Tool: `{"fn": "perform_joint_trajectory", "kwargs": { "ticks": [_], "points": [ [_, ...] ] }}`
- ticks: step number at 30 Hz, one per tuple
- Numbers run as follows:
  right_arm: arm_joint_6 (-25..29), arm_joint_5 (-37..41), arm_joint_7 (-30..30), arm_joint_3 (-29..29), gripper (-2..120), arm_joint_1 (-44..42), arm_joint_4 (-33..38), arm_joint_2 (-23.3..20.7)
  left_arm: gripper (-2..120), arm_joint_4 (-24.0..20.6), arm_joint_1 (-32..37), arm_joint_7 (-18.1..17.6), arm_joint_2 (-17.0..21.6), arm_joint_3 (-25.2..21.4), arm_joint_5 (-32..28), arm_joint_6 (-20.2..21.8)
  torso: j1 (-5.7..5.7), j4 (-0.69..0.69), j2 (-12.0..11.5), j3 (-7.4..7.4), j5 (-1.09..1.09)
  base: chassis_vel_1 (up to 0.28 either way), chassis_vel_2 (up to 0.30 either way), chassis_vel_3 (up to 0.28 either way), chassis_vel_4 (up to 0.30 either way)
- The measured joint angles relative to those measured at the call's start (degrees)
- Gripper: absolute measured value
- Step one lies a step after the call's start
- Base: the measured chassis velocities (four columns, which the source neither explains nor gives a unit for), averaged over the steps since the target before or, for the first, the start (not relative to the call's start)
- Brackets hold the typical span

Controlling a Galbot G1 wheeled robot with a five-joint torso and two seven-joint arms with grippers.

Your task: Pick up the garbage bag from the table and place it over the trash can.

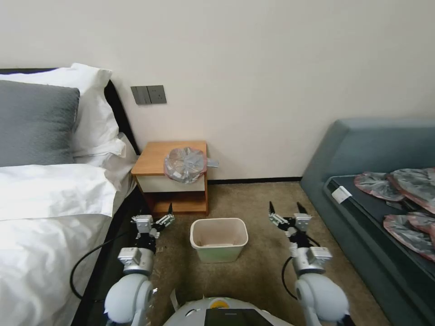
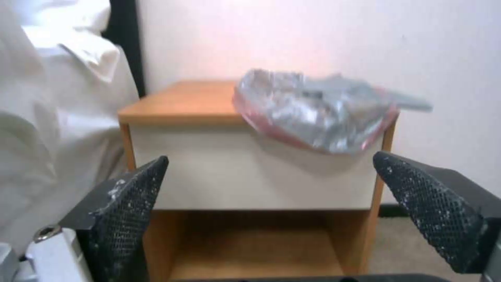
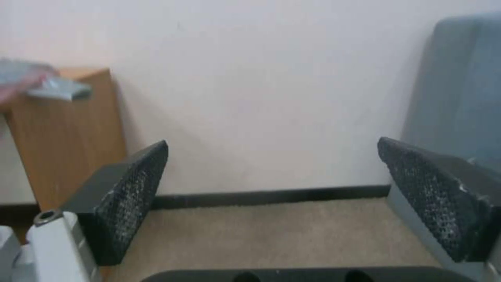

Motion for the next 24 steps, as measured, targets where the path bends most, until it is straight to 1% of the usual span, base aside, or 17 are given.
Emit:
{"fn": "perform_joint_trajectory", "kwargs": {
  "ticks": [1, 4, 5, 7, 9, 11, 12, 17, 18, 19, 22, 23, 24],
  "points": [
    [0.0, 0.0, 0.0, 0.0, 100, 0.0, 0.0, 0.0, 100, 0.0, 0.0, 0.0, 0.0, 0.0, 0.0, 0.0, 0.0, 0.0, 0.0, 0.0, 0.0, 0.0, 0.0, 0.0, 0.0],
    [-1.47, 0.71, -0.06, 1.23, 100, -2.08, 5.23, 0.63, 100, -4.63, 2.16, -0.58, 0.14, -0.54, -1.83, 1.34, 0.0, 0.0, 0.0, 0.0, 0.0, 0.0, 0.0, 0.0, 0.0],
    [-1.47, 0.71, -0.06, 1.23, 100, -2.08, 5.23, 0.63, 100, -4.63, 2.16, -0.58, 0.14, -0.54, -1.83, 1.34, 0.0, 0.0, 0.0, 0.0, 0.0, 0.0, 0.0, 0.0, 0.0],
    [-2.46, 1.18, -0.11, 2.08, 100, -3.51, 8.54, 1.06, 100, -7.99, 3.7, -1.0, 0.26, -0.94, -3.12, 2.31, 0.0, 0.0, 0.0, 0.0, -0.01, 0.0, 0.0, 0.0, 0.0],
    [-3.42, 1.65, -0.14, 2.75, 100, -4.78, 9.34, 1.43, 100, -9.8, 4.92, -1.34, 0.34, -1.25, -4.14, 2.97, 0.0, 0.0, 0.0, 0.0, 0.03, 0.0, 0.0, 0.0, 0.0],
    [-4.24, 2.59, 0.08, 2.43, 100, -5.02, 9.48, 1.34, 100, -10.1, 5.78, -1.57, 0.41, -1.44, -4.84, 3.53, 0.0, -0.02, 0.0, 0.0, 0.0, 0.0, 0.0, 0.0, 0.0],
    [-4.57, 3.06, 0.33, 2.06, 100, -5.03, 9.5, 1.22, 100, -10.16, 6.25, -1.71, 0.44, -1.56, -5.22, 3.8, 0.0, 0.01, 0.0, 0.0, 0.0, 0.0, 0.0, 0.0, 0.0],
    [-4.93, 3.67, 1.3, 0.99, 100, -4.53, 9.49, 0.66, 100, -10.19, 6.57, -1.82, 0.48, -1.65, -5.52, 4.05, 0.0, 0.0, 0.0, 0.0, 0.01, 0.0, 0.0, 0.0, 0.0],
    [-4.93, 4.07, 1.56, 0.46, 100, -4.2, 9.44, 0.38, 100, -10.19, 6.39, -1.92, 1.26, -1.72, -4.71, 4.6, 0.0, 0.01, 0.0, 0.01, 0.01, 0.0, 0.0, 0.0, 0.0],
    [-4.94, 4.74, 1.86, -0.06, 100, -3.91, 9.39, 0.14, 100, -10.17, 6.25, -2.0, 2.05, -1.79, -4.07, 4.98, 0.0, -0.02, 0.0, 0.0, 0.0, 0.0, 0.0, 0.0, 0.0],
    [-4.97, 6.11, 2.13, -0.68, 100, -3.47, 9.34, -0.16, 100, -10.13, 6.14, -2.07, 2.75, -1.85, -3.5, 5.29, 0.0, -0.01, 0.0, 0.01, 0.0, 0.0, 0.0, 0.0, 0.0],
    [-5.06, 8.8, 2.67, -1.57, 100, -2.83, 9.11, -0.61, 100, -10.09, 6.05, -2.09, 3.13, -1.86, -3.18, 5.45, 0.0, 0.0, 0.0, 0.01, -0.01, 0.0, 0.0, 0.0, 0.0],
    [-5.06, 8.8, 2.67, -1.57, 100, -2.83, 9.11, -0.61, 100, -10.09, 6.05, -2.09, 3.13, -1.86, -3.18, 5.45, 0.0, 0.0, 0.0, 0.01, -0.01, 0.0, 0.0, 0.0, 0.0]
  ]
}}
